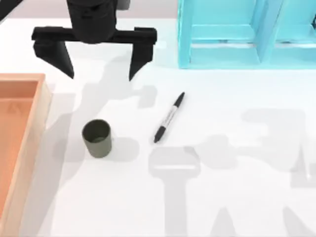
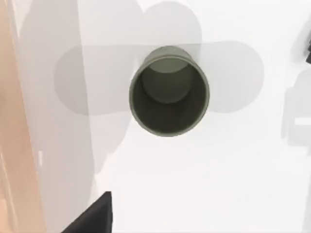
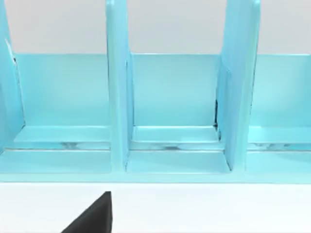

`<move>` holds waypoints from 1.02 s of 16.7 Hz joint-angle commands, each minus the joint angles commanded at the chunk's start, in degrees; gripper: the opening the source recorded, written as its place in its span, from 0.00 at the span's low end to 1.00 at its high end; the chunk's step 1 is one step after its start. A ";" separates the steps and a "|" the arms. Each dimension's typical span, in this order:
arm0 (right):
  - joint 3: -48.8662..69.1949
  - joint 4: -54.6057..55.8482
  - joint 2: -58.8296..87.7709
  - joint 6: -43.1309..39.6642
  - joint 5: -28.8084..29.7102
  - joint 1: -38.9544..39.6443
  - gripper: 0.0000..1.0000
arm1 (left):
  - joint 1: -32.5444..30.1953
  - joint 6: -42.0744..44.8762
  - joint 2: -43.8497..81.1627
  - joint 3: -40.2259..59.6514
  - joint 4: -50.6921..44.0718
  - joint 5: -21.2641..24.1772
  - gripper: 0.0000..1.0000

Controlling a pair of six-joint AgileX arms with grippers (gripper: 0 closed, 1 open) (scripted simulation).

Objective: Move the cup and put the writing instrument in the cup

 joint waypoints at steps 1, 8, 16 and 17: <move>0.00 0.00 0.00 0.00 0.00 0.00 1.00 | -1.08 0.83 1.93 1.03 1.07 -0.86 1.00; 0.00 0.00 0.00 0.00 0.00 0.00 1.00 | -11.78 9.62 21.08 9.79 11.84 -8.91 1.00; 0.00 0.00 0.00 0.00 0.00 0.00 1.00 | -13.40 11.30 23.84 10.42 14.69 -10.32 1.00; 0.00 0.00 0.00 0.00 0.00 0.00 1.00 | -13.31 11.50 24.00 9.58 15.85 -10.36 1.00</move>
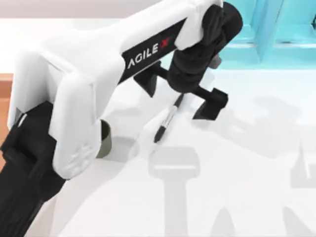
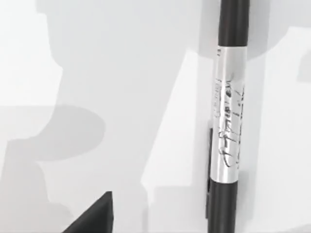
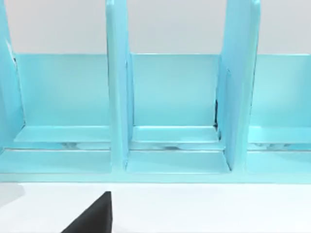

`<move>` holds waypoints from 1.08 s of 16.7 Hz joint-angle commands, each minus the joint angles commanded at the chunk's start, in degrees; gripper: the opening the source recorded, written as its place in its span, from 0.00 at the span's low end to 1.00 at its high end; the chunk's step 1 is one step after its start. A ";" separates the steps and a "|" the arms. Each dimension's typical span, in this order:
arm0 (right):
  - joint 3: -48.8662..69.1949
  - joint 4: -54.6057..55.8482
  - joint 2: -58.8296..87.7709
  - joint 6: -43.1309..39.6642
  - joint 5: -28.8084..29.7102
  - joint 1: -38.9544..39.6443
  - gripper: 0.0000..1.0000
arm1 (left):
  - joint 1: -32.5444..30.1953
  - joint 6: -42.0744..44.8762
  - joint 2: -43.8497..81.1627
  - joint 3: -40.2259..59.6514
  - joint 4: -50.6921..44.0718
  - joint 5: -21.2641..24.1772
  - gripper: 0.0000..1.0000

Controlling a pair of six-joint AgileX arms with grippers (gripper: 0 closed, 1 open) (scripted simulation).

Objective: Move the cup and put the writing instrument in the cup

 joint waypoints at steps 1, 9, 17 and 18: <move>0.00 0.00 0.00 0.00 0.00 0.00 1.00 | 0.16 0.24 0.25 -1.16 1.52 -0.02 1.00; 0.00 0.00 0.00 0.00 0.00 0.00 1.00 | 2.11 2.29 3.20 -12.94 16.70 0.07 1.00; 0.00 0.00 0.00 0.00 0.00 0.00 1.00 | 2.25 2.42 3.42 -13.72 17.73 0.09 0.77; 0.00 0.00 0.00 0.00 0.00 0.00 1.00 | 2.25 2.42 3.42 -13.72 17.73 0.09 0.70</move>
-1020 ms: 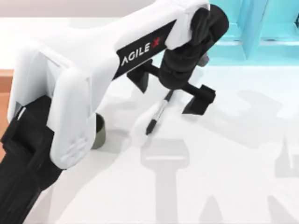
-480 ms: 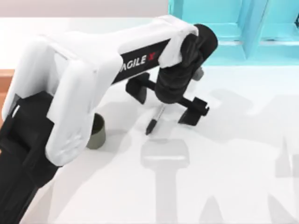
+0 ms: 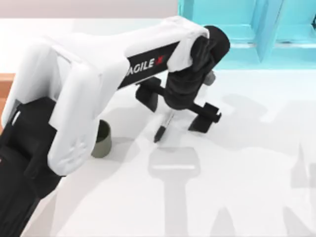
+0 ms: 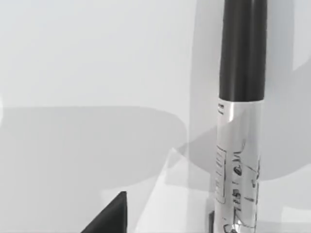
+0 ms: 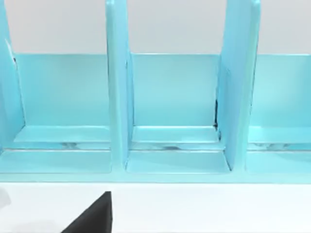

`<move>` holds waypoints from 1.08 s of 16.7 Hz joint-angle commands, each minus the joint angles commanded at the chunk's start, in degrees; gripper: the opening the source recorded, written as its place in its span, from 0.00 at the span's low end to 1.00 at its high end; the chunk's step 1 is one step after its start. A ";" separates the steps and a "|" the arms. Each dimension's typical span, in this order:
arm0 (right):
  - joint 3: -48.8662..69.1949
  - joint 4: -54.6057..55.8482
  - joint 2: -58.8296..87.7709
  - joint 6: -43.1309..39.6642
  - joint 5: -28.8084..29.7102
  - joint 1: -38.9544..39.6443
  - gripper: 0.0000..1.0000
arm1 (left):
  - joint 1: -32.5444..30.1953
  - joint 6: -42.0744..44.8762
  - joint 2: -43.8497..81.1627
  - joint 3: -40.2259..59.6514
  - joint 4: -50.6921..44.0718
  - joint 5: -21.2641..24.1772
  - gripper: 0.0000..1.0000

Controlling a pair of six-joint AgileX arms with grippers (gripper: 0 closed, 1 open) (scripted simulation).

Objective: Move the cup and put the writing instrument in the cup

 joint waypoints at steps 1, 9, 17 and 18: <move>0.00 0.00 0.00 0.00 0.00 0.00 1.00 | 0.00 0.00 0.00 0.00 0.00 0.00 0.62; 0.00 0.00 0.00 0.00 0.00 0.00 1.00 | 0.00 0.00 0.00 0.00 0.00 0.00 0.02; 0.00 0.00 0.00 0.00 0.00 0.00 1.00 | 0.00 0.00 0.00 0.00 0.00 0.00 0.00; 0.00 0.00 0.00 0.00 0.00 0.00 1.00 | -1.45 -1.66 -4.07 0.00 -1.30 3.96 0.00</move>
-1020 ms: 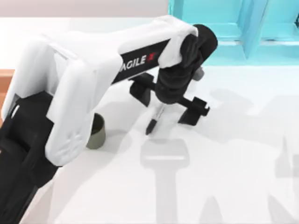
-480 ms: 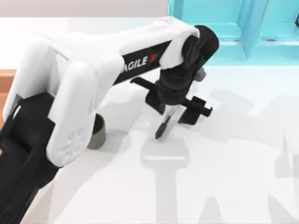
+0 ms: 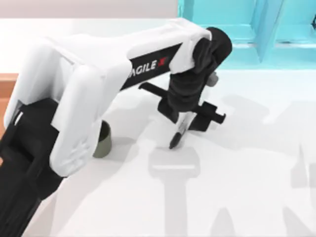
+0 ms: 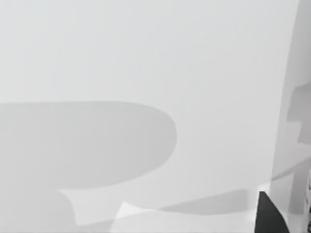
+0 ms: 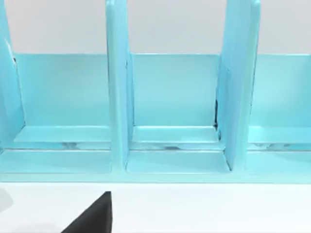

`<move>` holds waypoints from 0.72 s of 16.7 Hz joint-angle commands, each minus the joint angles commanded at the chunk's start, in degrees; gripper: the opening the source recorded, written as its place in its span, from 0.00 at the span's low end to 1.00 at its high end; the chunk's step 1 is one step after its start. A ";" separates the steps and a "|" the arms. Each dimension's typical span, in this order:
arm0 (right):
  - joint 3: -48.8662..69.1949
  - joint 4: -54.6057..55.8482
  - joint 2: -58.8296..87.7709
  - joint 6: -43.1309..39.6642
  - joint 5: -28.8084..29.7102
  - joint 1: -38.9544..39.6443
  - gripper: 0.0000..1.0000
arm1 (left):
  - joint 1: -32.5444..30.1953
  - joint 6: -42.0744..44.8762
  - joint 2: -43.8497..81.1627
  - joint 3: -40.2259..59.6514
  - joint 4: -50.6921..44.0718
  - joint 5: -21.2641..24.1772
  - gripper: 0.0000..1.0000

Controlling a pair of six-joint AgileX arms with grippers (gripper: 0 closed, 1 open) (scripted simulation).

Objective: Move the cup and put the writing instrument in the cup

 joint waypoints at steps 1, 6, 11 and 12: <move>0.00 0.00 0.00 0.00 0.00 0.00 1.00 | -0.10 -0.02 -0.15 -0.13 -0.07 -0.02 0.00; 0.00 0.00 0.00 0.00 0.00 0.00 1.00 | -3.91 -2.36 -7.81 -5.51 -3.20 -0.39 0.00; 0.00 0.00 0.00 0.00 0.00 0.00 1.00 | -7.47 -7.62 -19.26 -12.70 -7.13 -0.88 0.00; 0.00 0.00 0.00 0.00 0.00 0.00 1.00 | -8.00 -8.32 -20.78 -13.83 -7.81 -0.94 0.00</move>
